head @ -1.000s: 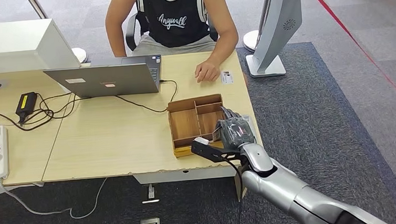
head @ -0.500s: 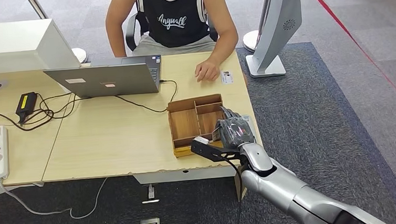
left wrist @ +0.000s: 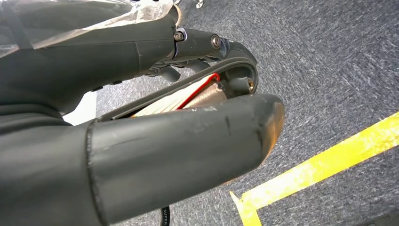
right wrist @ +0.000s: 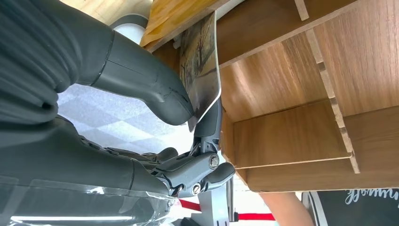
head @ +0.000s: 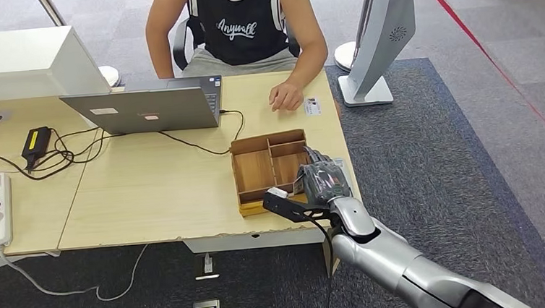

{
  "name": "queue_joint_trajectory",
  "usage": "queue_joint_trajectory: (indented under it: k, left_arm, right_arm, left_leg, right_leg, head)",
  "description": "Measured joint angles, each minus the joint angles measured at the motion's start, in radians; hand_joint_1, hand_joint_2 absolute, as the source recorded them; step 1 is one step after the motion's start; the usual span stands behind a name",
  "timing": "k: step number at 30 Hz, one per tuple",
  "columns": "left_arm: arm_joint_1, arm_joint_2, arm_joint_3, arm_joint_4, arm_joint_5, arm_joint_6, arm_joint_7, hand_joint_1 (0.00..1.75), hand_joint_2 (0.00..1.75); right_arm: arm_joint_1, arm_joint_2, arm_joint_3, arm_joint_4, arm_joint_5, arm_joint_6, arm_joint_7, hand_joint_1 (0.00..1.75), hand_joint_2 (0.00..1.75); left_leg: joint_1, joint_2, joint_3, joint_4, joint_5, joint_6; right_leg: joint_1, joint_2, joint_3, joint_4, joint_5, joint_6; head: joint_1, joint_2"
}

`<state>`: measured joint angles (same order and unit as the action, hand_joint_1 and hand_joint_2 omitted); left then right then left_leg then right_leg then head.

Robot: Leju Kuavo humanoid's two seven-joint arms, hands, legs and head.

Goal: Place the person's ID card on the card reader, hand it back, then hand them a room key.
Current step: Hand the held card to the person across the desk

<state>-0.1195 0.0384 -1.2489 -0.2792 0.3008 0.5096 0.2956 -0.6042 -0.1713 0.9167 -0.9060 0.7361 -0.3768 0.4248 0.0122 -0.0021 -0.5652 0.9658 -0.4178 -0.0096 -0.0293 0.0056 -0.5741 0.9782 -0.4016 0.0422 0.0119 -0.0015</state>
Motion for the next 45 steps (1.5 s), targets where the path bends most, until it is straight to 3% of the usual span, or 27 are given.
queue_joint_trajectory:
  k: [6,12,31,37,45]
  left_arm:
    - [-0.005,-0.001,-0.001,0.0,-0.009,-0.001,0.0,0.0,0.0]
    - [-0.01,-0.001,-0.002,0.0,-0.017,-0.007,-0.002,0.0,0.0]
    - [-0.029,-0.005,-0.004,0.0,-0.047,-0.031,0.002,0.0,0.0]
    - [-0.046,-0.005,-0.007,0.0,-0.08,-0.059,0.011,0.0,0.0]
    - [-0.063,-0.005,-0.01,0.0,-0.108,-0.071,0.011,0.0,0.0]
  right_arm:
    - [-0.047,-0.004,-0.013,-0.026,0.059,-0.117,0.046,1.73,1.75]
    - [-0.163,-0.032,-0.054,-0.105,0.07,-0.06,0.087,1.71,1.75]
    - [-0.194,-0.078,-0.099,-0.221,0.091,-0.029,0.117,1.75,1.75]
    - [-0.261,-0.042,-0.09,-0.17,0.088,0.058,0.109,1.71,1.75]
    - [-0.413,0.067,-0.052,0.042,0.091,0.098,0.096,1.75,1.75]
  left_leg:
    - [0.0,0.001,-0.001,0.0,0.0,0.0]
    - [0.0,0.001,0.0,0.0,0.0,0.0]
    - [0.0,0.001,0.0,0.0,0.0,0.0]
    - [0.0,0.001,-0.001,0.0,0.0,0.0]
    - [0.0,0.0,-0.001,0.0,0.001,-0.001]
  right_leg:
    - [0.0,0.0,-0.001,0.0,0.001,0.0]
    - [0.0,0.001,0.0,0.0,0.001,-0.001]
    - [0.0,0.001,0.0,0.0,0.001,-0.001]
    - [0.0,0.001,-0.001,0.001,0.001,-0.001]
    - [0.0,0.001,-0.001,0.001,0.001,-0.001]
  head:
    - [0.0,0.0]
    - [0.0,0.0]
    - [-0.001,0.0]
    - [-0.001,0.0]
    - [-0.001,0.0]
